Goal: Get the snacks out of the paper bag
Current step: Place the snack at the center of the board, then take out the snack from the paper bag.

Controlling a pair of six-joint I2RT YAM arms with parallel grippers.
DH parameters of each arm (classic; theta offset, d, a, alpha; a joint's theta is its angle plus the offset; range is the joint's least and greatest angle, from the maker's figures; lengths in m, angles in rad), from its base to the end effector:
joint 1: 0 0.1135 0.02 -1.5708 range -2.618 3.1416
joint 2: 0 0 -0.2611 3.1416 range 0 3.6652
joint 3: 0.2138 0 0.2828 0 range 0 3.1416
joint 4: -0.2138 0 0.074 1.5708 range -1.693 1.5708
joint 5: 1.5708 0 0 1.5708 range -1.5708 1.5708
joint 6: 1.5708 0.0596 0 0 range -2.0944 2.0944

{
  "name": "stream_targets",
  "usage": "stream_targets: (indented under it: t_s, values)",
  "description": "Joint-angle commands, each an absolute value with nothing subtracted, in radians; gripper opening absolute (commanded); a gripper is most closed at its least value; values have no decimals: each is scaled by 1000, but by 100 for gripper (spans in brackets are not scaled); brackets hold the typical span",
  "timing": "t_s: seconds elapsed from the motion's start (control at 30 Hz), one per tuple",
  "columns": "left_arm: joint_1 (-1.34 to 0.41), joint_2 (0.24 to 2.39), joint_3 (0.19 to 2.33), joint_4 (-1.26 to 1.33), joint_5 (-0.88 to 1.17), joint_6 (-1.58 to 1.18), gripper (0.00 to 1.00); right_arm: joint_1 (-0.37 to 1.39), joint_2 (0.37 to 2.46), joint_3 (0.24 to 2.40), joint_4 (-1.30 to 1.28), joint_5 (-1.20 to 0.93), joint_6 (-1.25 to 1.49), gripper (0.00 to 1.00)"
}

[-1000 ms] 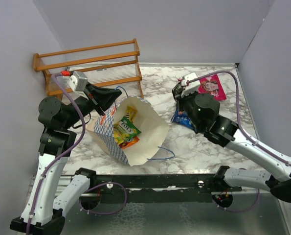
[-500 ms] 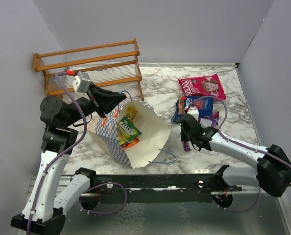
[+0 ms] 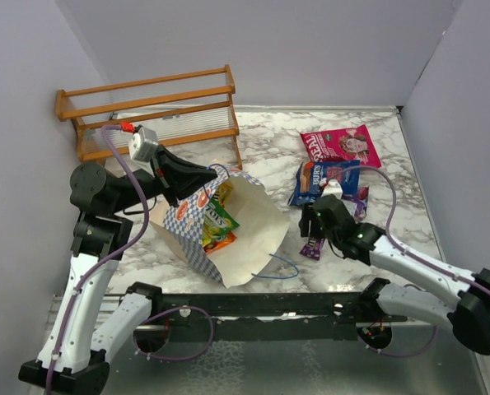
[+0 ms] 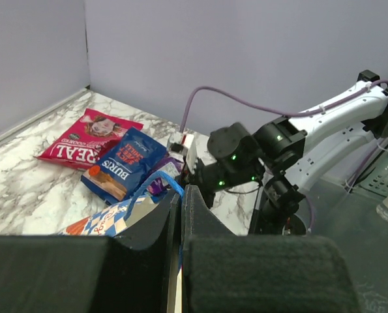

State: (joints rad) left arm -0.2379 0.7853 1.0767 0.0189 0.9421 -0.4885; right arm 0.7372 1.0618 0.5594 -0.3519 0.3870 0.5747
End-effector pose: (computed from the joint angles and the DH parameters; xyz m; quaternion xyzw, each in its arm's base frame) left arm 0.1701 -0.0908 0.4683 0.2981 0.5669 -0.5058 0.5779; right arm 0.1993 0.1505 0.1636 -0.0074 0.9215 0.0672 0.3825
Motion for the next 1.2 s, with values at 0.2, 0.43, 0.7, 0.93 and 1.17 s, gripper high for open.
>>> stream_targets:
  t_s: [0.2,0.43,0.7,0.93,1.17]
  values:
    - [-239,770,1134,-68,982,-411,0,732,860,752,-194,-103,164,60]
    - [-239,748,1163,-164,956,-360,0,735,862,837,-123,-594,11,60]
    - [-239,740,1128,-95,974,-423,0,924,906,788,-64,-656,-333,62]
    - [-239,726,1118,-90,965,-440,0,1184,1158,879,-137,-335,-618,56]
    - [-239,721,1109,-65,956,-454,0,1190,1311,856,13,-70,-757,57]
